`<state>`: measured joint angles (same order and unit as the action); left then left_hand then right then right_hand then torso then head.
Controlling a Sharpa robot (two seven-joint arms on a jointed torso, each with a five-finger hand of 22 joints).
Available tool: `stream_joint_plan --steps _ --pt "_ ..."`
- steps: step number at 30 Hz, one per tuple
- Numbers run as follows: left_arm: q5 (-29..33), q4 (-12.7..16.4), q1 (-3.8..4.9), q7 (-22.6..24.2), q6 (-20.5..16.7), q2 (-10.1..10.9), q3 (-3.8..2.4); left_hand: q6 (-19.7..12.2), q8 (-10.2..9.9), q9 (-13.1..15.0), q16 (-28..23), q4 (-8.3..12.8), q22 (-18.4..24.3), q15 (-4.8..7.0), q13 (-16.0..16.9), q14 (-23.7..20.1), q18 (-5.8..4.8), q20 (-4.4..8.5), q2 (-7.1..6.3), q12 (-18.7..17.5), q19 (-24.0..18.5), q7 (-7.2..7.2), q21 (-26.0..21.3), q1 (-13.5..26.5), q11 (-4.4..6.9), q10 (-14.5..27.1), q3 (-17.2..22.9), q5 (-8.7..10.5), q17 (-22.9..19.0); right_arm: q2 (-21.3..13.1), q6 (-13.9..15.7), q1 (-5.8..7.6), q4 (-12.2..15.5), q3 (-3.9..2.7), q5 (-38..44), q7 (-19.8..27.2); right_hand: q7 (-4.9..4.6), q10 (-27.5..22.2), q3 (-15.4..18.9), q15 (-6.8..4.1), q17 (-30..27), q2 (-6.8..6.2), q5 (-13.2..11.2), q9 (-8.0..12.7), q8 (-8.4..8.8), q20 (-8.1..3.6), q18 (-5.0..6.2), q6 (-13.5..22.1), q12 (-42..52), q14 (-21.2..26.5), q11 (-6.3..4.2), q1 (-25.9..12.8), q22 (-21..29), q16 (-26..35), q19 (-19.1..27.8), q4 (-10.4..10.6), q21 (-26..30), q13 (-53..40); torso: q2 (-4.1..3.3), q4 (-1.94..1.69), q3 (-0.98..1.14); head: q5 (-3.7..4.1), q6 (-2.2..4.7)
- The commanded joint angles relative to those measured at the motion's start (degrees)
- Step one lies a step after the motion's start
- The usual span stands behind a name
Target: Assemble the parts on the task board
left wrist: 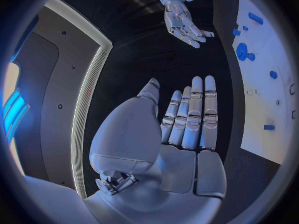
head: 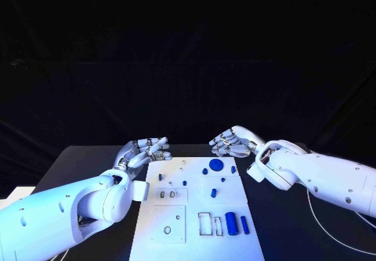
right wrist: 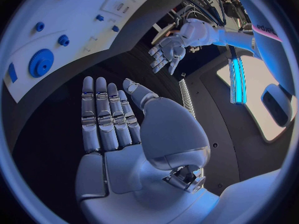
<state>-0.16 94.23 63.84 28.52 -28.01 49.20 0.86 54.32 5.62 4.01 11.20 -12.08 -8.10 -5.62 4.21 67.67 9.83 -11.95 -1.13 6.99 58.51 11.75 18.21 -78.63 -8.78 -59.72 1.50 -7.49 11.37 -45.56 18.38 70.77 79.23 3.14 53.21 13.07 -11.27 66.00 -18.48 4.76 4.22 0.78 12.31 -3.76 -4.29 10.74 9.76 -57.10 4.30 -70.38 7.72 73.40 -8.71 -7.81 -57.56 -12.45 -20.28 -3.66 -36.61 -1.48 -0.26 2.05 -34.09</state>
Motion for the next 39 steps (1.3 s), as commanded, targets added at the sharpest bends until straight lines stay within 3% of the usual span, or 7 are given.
stream_joint_plan --steps 1,5,8,18,29,39 --pt "0.24 1.84 0.17 -0.89 3.34 0.67 -0.16 3.07 0.48 0.21 1.47 0.9 -1.13 1.66 0.42 5.34 0.67 1.75 0.98 0.13 4.42 -0.79 2.49 -0.38 1.24 -3.98 -0.75 -0.28 3.72 0.32 -3.42 0.49 0.05 -0.12 17.79 -8.26 1.0 2.67 1.99 -3.27 3.25 -2.33 -0.78 -0.09 0.48 -3.86 0.47 -1.71 -0.65 -11.0 -1.74 1.05 -5.72 -4.31 -5.93 -0.91 -10.27 -0.05 -1.54 -0.34 -0.02 0.49 0.25" --pt "0.3 3.94 0.31 -1.34 3.92 1.45 -0.34 3.08 0.45 0.2 1.45 0.92 -1.15 1.66 0.42 5.34 0.66 1.76 0.97 0.09 4.45 -0.8 2.52 -0.39 1.24 -4.0 -0.78 -0.28 3.8 0.75 -5.4 1.27 0.49 -0.19 26.11 -12.12 1.99 3.43 2.44 -4.44 6.65 -2.81 -0.29 -0.09 0.49 -5.1 0.59 -2.24 -0.65 -15.12 -2.32 1.17 -9.56 -7.3 -6.54 -0.64 -16.37 -0.06 -2.55 -0.53 -0.01 0.83 0.58" --pt "0.31 5.17 0.42 -1.55 4.17 1.76 -0.49 2.94 0.26 0.15 1.32 1.02 -1.19 1.63 0.37 5.23 0.61 1.8 0.89 -0.16 4.43 -0.72 2.58 -0.43 1.18 -3.87 -0.88 -0.27 4.08 1.21 -6.5 1.71 0.81 -0.23 31.56 -14.45 2.21 3.21 2.46 -4.87 8.91 -3.17 -0.33 -0.05 0.59 -5.31 0.58 -2.21 -0.71 -16.04 -2.69 0.81 -11.26 -9.88 -6.45 -0.28 -19.02 -0.04 -3.25 -0.68 -0.02 1.08 0.87" --pt "0.33 7.2 0.64 -1.95 4.59 2.43 -0.79 2.83 0.1 0.11 1.24 1.09 -1.24 1.59 0.33 5.2 0.58 1.81 0.88 -0.39 4.41 -0.65 2.62 -0.46 1.11 -3.72 -0.94 -0.28 4.34 3.21 -9.22 2.4 1.0 -0.25 42.27 -19.38 2.79 -1.49 2.68 -4.89 15.63 -4.41 -1.07 -0.05 0.6 -5.15 0.68 -1.63 -0.6 -15.74 -2.61 -0.09 -14.95 -17.5 -5.26 1.72 -24.73 -0.12 -5.16 -1.18 -0.04 1.9 1.5" --pt "0.33 7.62 0.66 -2.07 4.51 2.72 -0.83 2.75 -0.04 0.08 1.24 1.14 -1.3 1.59 0.3 5.29 0.57 1.83 0.9 -0.58 4.45 -0.57 2.71 -0.47 1.05 -3.62 -0.99 -0.28 4.63 4.26 -11.43 2.45 0.45 -0.25 44.41 -19.91 2.91 -1.92 2.0 -4.95 22.38 -4.77 -1.02 -0.08 0.57 -5.1 0.75 -1.8 -0.47 -15.15 -2.64 0.76 -18.64 -25.83 -4.51 3.6 -30.59 -0.19 -6.11 -1.81 -0.06 2.29 1.71" --pt "0.33 7.96 0.66 -2.1 4.46 2.98 -0.83 2.71 -0.1 0.07 1.22 1.15 -1.32 1.58 0.28 5.3 0.56 1.83 0.9 -0.66 4.45 -0.52 2.73 -0.44 1.02 -3.58 -1.04 -0.27 4.74 5.49 -13.32 2.43 -0.43 -0.23 44.97 -19.68 2.94 -1.11 0.89 -4.98 28.63 -4.8 -0.98 -0.14 0.45 -5.03 -0.39 -2.66 -0.38 -15.02 -2.69 0.92 -27.53 -33.08 -7.14 4.88 -37.99 -0.19 -6.47 -2.11 -0.07 2.3 1.32"
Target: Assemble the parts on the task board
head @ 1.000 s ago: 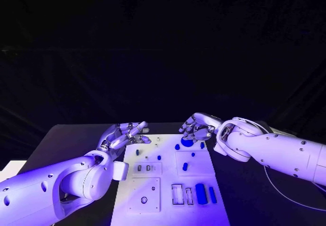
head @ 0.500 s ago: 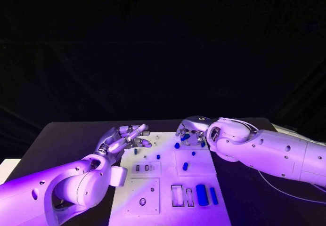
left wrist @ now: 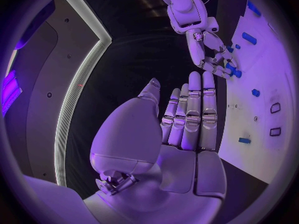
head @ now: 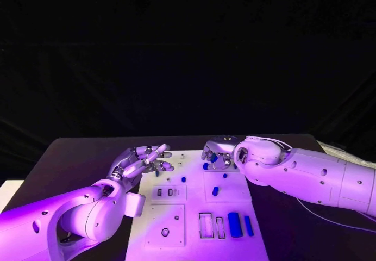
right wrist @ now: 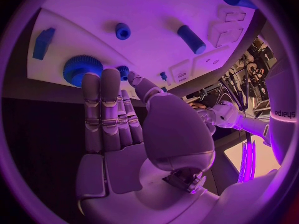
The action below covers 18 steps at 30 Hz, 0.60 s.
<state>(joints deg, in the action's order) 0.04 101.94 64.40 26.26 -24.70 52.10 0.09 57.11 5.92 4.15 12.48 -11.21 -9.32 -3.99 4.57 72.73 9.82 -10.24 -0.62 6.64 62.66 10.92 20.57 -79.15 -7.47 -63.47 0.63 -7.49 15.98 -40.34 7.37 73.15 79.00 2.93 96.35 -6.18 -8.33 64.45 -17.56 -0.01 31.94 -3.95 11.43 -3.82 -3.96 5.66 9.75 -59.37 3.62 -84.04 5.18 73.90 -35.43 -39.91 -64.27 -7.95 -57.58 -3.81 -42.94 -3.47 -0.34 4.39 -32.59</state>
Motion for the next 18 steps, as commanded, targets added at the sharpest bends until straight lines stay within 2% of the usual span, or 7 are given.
stream_joint_plan --steps 1,9,18 --pt "0.12 0.26 0.1 0.16 1.14 0.09 -0.06 -0.09 -0.41 -0.07 -0.06 0.28 -0.1 -0.06 -0.08 0.23 0.57 0.11 0.38 -0.31 0.3 0.31 0.37 0.07 -0.29 0.17 -0.17 -0.28 0.14 0.39 -2.41 0.05 -0.3 -0.02 1.85 -0.37 0.0 0.53 -0.14 -0.21 1.54 -0.05 -0.09 -0.1 0.1 0.05 -0.47 -0.52 0.31 -1.37 -0.15 0.41 -1.4 -1.64 -0.6 0.48 -1.15 -0.03 -0.14 -0.14 0.0 -0.06 -0.22" --pt "0.12 0.32 0.11 0.07 1.18 0.2 -0.06 -0.13 -0.46 -0.08 -0.08 0.29 -0.11 -0.07 -0.1 0.23 0.57 0.11 0.37 -0.38 0.3 0.36 0.39 0.08 -0.31 0.21 -0.2 -0.27 0.23 1.18 -3.22 0.02 -1.08 0.0 1.89 -0.23 0.16 1.69 -1.25 -0.33 7.62 0.34 -0.05 -0.23 -0.15 0.0 -1.23 -2.1 0.44 -1.74 -0.36 0.26 -6.85 -7.98 -2.55 1.48 -5.32 -0.04 -0.35 -0.19 -0.04 -0.15 -0.34" --pt "0.12 0.39 0.11 -0.05 1.34 0.36 -0.06 -0.17 -0.52 -0.1 -0.09 0.32 -0.13 -0.09 -0.11 0.25 0.56 0.11 0.38 -0.46 0.3 0.41 0.42 0.07 -0.35 0.26 -0.22 -0.28 0.35 1.64 -4.46 -0.04 -1.89 0.04 2.44 -0.48 0.6 3.32 -2.74 -0.64 10.51 0.81 -0.45 -0.46 -0.47 -0.21 -1.74 -4.02 0.58 -1.55 -0.8 0.51 -10.66 -11.32 -3.88 2.23 -8.29 -0.07 -0.52 -0.25 -0.01 -0.21 -0.59"
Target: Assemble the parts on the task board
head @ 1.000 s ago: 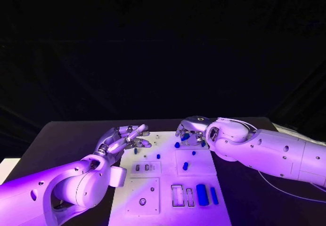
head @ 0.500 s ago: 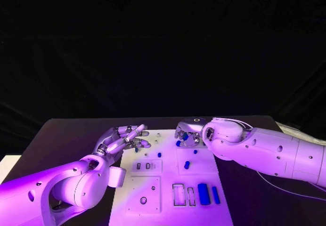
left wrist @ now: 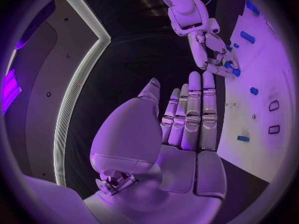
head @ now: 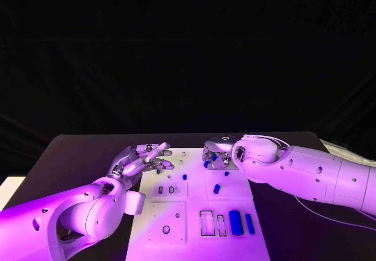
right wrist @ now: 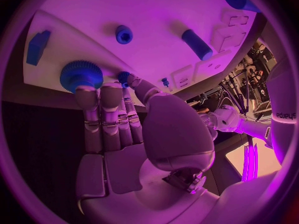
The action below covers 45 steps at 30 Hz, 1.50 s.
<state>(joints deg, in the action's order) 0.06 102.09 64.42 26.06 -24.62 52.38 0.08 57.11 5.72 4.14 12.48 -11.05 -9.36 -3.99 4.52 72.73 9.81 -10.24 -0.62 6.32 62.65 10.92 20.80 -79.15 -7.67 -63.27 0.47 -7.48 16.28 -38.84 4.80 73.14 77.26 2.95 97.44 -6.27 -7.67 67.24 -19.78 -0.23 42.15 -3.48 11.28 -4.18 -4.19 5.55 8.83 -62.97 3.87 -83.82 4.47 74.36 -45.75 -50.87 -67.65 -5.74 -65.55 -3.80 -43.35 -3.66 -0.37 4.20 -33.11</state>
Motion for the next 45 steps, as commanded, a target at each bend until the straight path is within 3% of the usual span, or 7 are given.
stream_joint_plan --steps 1,11,15,22,27,37,45 --pt "0.1 0.25 0.1 0.14 1.27 0.11 -0.05 -0.17 -0.31 -0.09 -0.09 0.17 -0.1 -0.08 -0.05 0.25 0.56 0.11 0.38 -0.14 0.3 0.41 0.19 0.07 -0.15 0.05 -0.06 -0.28 0.05 0.19 -1.98 -0.03 -0.21 0.02 1.4 -0.41 -0.03 0.65 -0.74 -0.44 0.58 0.36 -0.38 -0.11 -0.22 -0.12 -0.86 -0.56 0.29 -1.72 -0.12 0.11 -0.63 -0.7 -0.57 0.08 -0.57 -0.07 -0.14 -0.07 0.03 -0.02 -0.11" --pt "0.1 0.38 0.1 0.01 1.38 0.24 -0.05 -0.23 -0.4 -0.1 -0.11 0.22 -0.13 -0.1 -0.07 0.27 0.55 0.11 0.41 -0.25 0.3 0.47 0.22 0.05 -0.19 0.12 -0.08 -0.29 0.21 0.96 -2.13 -0.24 -1.08 0.12 2.31 -0.12 0.08 1.41 -1.9 -0.52 2.62 0.43 -1.07 -0.19 -0.13 -0.22 -1.14 -1.41 0.16 -1.59 -0.3 0.21 -2.75 -3.08 -1.16 0.63 -2.25 -0.05 -0.26 -0.24 0.03 -0.1 -0.42" --pt "0.1 0.39 0.1 -0.04 1.35 0.29 -0.05 -0.23 -0.4 -0.1 -0.11 0.22 -0.13 -0.1 -0.07 0.27 0.55 0.11 0.41 -0.25 0.3 0.47 0.22 0.05 -0.19 0.12 -0.08 -0.29 0.21 0.98 -0.54 -0.29 -1.15 0.15 2.6 0.17 0.29 1.99 -2.18 -0.62 3.92 0.52 -1.37 -0.29 -0.24 -0.27 -1.36 -2.0 0.23 -1.68 -0.48 -0.06 -4.15 -4.45 -1.73 1.13 -3.21 -0.1 -0.29 -0.19 0.01 -0.06 -0.43" --pt "0.1 0.34 0.1 -0.12 1.41 0.34 -0.05 -0.29 -0.5 -0.12 -0.14 0.29 -0.16 -0.12 -0.09 0.29 0.54 0.11 0.52 -0.39 0.31 0.52 0.27 -0.04 -0.23 0.2 -0.06 -0.3 0.41 0.16 9.28 -0.38 0.31 0.1 1.46 0.01 0.43 3.07 -3.77 -0.82 6.73 1.33 -1.81 -0.51 -0.31 -0.45 -1.94 -2.97 0.16 -1.93 -0.7 -0.03 -7.78 -7.6 -3.35 2.35 -5.71 -0.11 -0.33 -0.23 0.0 0.06 -0.23" --pt "0.1 0.26 0.1 -0.15 1.53 0.38 -0.05 -0.31 -0.57 -0.12 -0.18 0.4 -0.2 -0.14 -0.1 0.29 0.54 0.11 0.67 -0.49 0.3 0.54 0.32 -0.17 -0.25 0.23 0.01 -0.32 0.61 0.67 12.81 -0.28 0.5 -0.03 0.41 -1.98 0.31 3.04 -4.38 -0.78 6.88 1.37 -2.04 -0.54 -0.2 -0.45 -1.98 -3.0 0.02 -1.81 -0.66 0.14 -8.1 -7.91 -3.39 2.52 -6.0 -0.07 -0.42 -0.4 -0.06 0.08 0.02" --pt "0.27 0.51 0.14 -0.1 2.39 0.56 -0.05 -0.32 -0.64 -0.12 -0.25 0.56 -0.23 -0.14 -0.1 0.24 0.53 0.1 0.79 -0.59 0.27 0.53 0.35 -0.36 -0.26 0.24 0.08 -0.33 0.81 4.42 14.79 -0.12 -2.67 -0.1 0.14 -3.96 0.06 2.78 -5.36 -0.63 7.19 0.97 -1.61 -0.54 0.08 -0.37 -2.0 -2.82 -0.19 -1.58 -0.48 0.19 -8.44 -8.52 -3.27 2.8 -6.38 0.0 -0.74 -0.51 -0.06 -0.33 0.43" --pt "0.33 0.82 0.33 -0.14 2.58 0.65 -0.06 -0.31 -0.68 -0.11 -0.33 0.68 -0.25 -0.15 -0.1 0.17 0.53 0.1 0.85 -0.65 0.22 0.52 0.36 -0.5 -0.25 0.22 0.13 -0.33 0.95 8.03 14.62 -0.15 -6.34 -0.11 0.03 -4.01 0.02 2.62 -5.53 -0.57 7.37 0.73 -1.88 -0.53 0.17 -0.31 -2.02 -2.74 -0.23 -1.54 -0.41 -0.01 -8.57 -8.8 -3.24 3.02 -6.51 0.01 -1.33 -1.09 -0.19 -0.02 0.62"
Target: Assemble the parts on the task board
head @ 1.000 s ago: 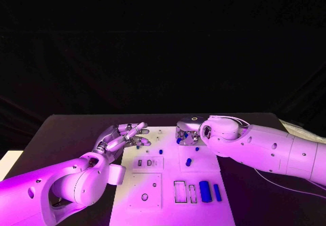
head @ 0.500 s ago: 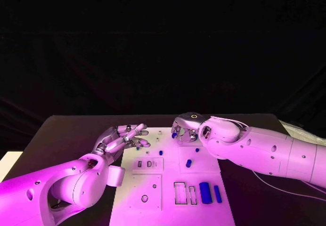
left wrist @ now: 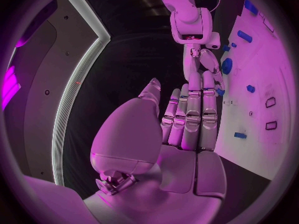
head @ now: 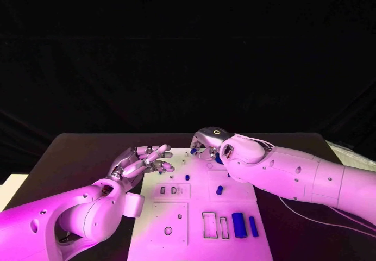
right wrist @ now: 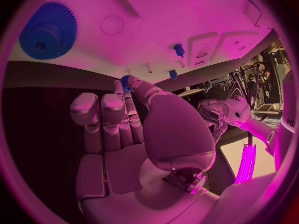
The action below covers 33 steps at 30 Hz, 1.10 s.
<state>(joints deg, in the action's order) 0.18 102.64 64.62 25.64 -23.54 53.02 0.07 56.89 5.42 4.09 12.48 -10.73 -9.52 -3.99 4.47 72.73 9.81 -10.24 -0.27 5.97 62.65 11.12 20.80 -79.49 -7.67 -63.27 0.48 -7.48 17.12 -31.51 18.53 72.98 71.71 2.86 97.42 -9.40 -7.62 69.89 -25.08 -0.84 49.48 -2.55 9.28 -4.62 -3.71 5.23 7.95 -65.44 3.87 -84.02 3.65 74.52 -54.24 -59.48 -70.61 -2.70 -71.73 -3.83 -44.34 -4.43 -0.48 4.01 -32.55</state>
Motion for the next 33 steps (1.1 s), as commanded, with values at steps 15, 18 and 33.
stream_joint_plan --steps 15,18,33 --pt "0.23 0.33 0.21 0.07 1.65 -0.05 -0.06 -0.09 -0.39 -0.06 -0.33 0.36 -0.09 -0.15 -0.06 0.17 0.53 0.1 0.5 -0.31 0.22 0.31 0.37 -0.15 -0.25 0.21 0.11 -0.33 0.1 3.25 0.37 -0.23 -2.97 -0.01 0.25 -1.73 -0.07 -0.16 -0.48 0.1 0.12 -0.39 -0.36 -0.1 -0.24 0.08 -1.15 -0.19 -0.22 -1.25 0.47 -0.38 -0.23 -0.43 -0.23 0.29 -0.5 0.04 -1.02 -0.96 -0.36 0.72 0.4" --pt "0.23 0.32 0.21 0.04 1.67 -0.06 -0.06 -0.09 -0.4 -0.06 -0.35 0.39 -0.09 -0.15 -0.06 0.16 0.53 0.1 0.52 -0.33 0.21 0.31 0.37 -0.19 -0.25 0.21 0.12 -0.33 0.15 3.36 -0.19 -0.24 -2.95 -0.01 0.24 -1.61 -0.08 -0.16 -0.5 0.11 0.17 -0.44 -0.45 -0.1 -0.24 0.09 -1.14 -0.18 -0.2 -1.24 0.47 -0.42 -0.21 -0.49 -0.19 0.33 -0.5 0.04 -1.06 -1.03 -0.38 0.79 0.41" --pt "0.23 0.37 0.29 -0.08 1.7 0.03 -0.06 -0.07 -0.45 -0.05 -0.43 0.54 -0.12 -0.16 -0.06 0.09 0.53 0.1 0.63 -0.41 0.15 0.31 0.39 -0.35 -0.25 0.2 0.2 -0.34 0.33 3.58 0.99 -0.24 -3.36 0.01 0.34 -2.47 -2.25 -13.16 1.35 2.04 -9.85 -4.82 -3.54 0.93 0.18 1.96 0.68 13.98 -0.02 2.25 3.01 -0.64 9.6 7.1 6.65 1.59 5.08 0.18 -1.2 -1.29 -0.46 0.89 0.57"
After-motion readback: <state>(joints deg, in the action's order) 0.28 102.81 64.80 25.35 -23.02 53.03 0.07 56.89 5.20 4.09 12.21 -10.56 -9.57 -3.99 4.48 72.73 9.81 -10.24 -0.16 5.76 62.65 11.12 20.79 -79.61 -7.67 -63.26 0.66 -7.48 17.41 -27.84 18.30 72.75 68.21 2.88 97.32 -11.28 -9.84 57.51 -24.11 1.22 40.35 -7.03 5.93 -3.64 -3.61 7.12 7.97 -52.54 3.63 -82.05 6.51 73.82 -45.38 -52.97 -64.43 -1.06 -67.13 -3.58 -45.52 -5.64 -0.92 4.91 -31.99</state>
